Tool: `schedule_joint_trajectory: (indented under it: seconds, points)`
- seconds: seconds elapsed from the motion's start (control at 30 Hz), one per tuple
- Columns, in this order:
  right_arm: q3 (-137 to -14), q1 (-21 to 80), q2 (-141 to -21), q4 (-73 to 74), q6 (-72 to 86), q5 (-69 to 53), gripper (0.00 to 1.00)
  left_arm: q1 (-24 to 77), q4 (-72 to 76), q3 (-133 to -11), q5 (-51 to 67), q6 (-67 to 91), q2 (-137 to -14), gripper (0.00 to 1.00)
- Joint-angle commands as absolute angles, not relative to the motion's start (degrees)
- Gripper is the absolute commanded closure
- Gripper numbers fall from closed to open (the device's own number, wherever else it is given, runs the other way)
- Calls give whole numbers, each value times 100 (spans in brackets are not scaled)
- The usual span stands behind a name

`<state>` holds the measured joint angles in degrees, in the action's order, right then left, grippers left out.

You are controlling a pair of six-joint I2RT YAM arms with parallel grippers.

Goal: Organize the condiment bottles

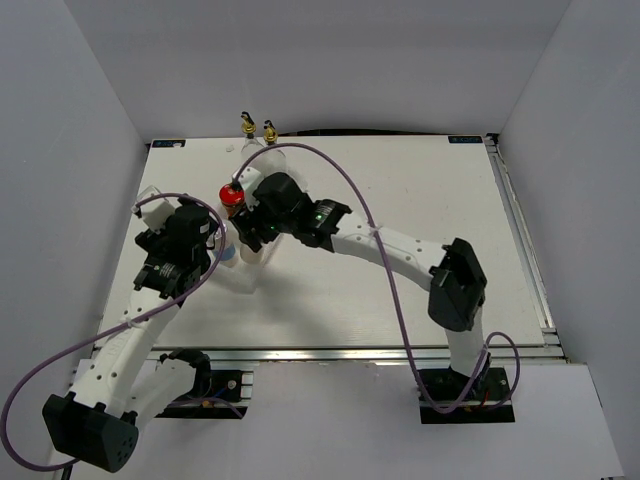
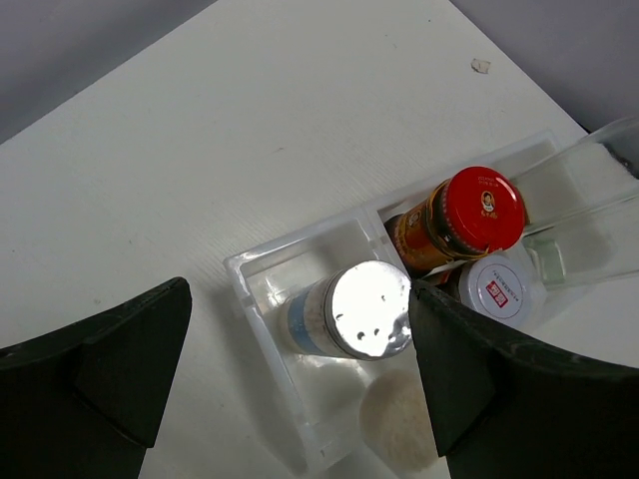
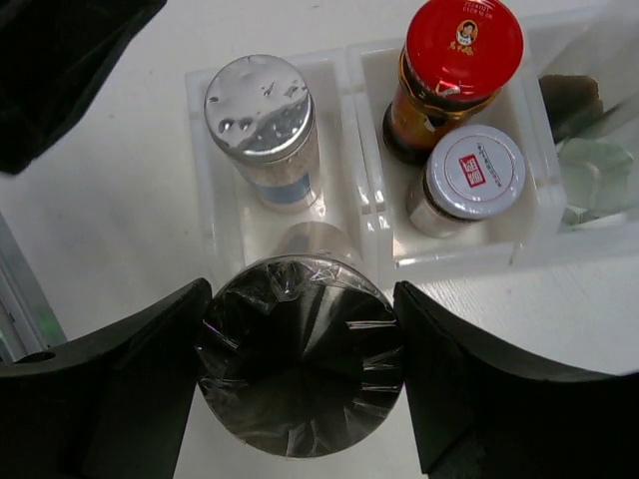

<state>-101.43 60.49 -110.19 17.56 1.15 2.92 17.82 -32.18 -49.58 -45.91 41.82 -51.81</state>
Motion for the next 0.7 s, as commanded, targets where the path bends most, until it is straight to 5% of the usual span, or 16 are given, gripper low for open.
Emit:
schedule_joint_trajectory:
  seconds: [0.0, 0.27, 0.43, 0.5, 0.67]
  points:
    - [-10870, 6056, -11293, 853, 26, 202, 96, 1758, -3287, -4922, -4685, 4272, -5045, 2]
    - [-11645, 6064, -12383, 817, -167, 281, 93, 1758, -3358, -4913, -4764, 4271, -4878, 2]
    - [-11532, 6064, -12542, 949, -211, 185, 46, 1758, -3357, -4948, -4816, 4271, -4922, 2]
    - [-11514, 6064, -12542, 1063, -202, 185, 11, 1758, -3331, -4974, -4825, 4263, -5009, 2]
    - [-11461, 6064, -12191, 1142, -167, 62, 11, 1767, -3410, -5168, -4974, 4176, -5194, 2]
